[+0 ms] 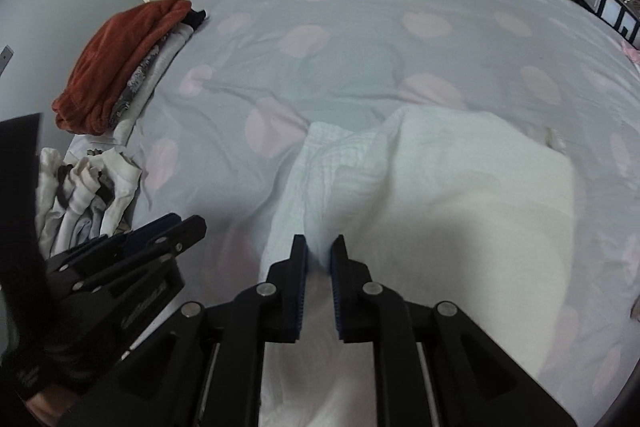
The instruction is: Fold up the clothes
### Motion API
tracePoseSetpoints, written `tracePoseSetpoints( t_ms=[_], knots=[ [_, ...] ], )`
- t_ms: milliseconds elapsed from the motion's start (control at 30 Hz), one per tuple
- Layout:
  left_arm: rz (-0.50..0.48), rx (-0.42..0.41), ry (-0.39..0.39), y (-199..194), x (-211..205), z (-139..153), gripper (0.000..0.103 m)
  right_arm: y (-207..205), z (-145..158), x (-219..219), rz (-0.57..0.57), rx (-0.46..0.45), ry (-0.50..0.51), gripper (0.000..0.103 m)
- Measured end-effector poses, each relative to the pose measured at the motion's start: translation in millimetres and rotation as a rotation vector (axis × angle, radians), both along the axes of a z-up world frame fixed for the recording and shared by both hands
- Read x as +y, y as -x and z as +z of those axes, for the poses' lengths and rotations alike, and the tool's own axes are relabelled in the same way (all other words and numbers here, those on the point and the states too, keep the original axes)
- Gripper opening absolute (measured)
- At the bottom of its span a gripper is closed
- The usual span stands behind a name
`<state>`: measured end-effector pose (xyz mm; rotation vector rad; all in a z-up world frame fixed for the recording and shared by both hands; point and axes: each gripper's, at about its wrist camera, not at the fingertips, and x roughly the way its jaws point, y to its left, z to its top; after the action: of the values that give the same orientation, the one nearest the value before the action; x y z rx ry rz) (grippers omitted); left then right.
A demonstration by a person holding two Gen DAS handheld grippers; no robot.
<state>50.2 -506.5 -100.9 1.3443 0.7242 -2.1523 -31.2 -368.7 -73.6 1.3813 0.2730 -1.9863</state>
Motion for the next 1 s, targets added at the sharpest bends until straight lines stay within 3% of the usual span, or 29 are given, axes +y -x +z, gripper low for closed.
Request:
tracePoseSetpoints(
  t_ms=[133, 233, 367, 600, 733, 900, 1000],
  knots=[
    [-0.032, 0.007, 0.026, -4.5, 19.2, 12.4, 0.023, -24.0, 20.4, 38.2, -0.016, 0.043, 0.046, 0.013],
    [-0.045, 0.040, -0.009, -12.0, 29.2, 19.6, 0.023, -41.4, 31.9, 74.9, -0.029, 0.009, 0.138, 0.013],
    [-0.060, 0.072, -0.046, -22.3, 42.1, 23.9, 0.024, -66.3, 38.1, 119.9, -0.065, -0.005, 0.199, 0.022],
    [-0.076, 0.048, -0.192, -30.2, 48.6, 8.2, 0.025, -88.5, 10.0, 199.3, -0.166, -0.012, 0.112, 0.023],
    [-0.119, -0.013, -0.249, -32.1, 64.0, 1.3, 0.031, -95.8, -19.9, 234.7, -0.215, -0.051, 0.056, 0.032],
    [-0.181, -0.075, -0.323, -39.2, 84.1, -4.3, 0.036, -106.7, -40.9, 247.4, -0.187, -0.087, 0.037, 0.039],
    [-0.198, -0.079, -0.327, -47.0, 93.9, -0.3, 0.038, -112.2, -45.7, 242.5, -0.141, -0.087, 0.024, 0.041]
  ],
)
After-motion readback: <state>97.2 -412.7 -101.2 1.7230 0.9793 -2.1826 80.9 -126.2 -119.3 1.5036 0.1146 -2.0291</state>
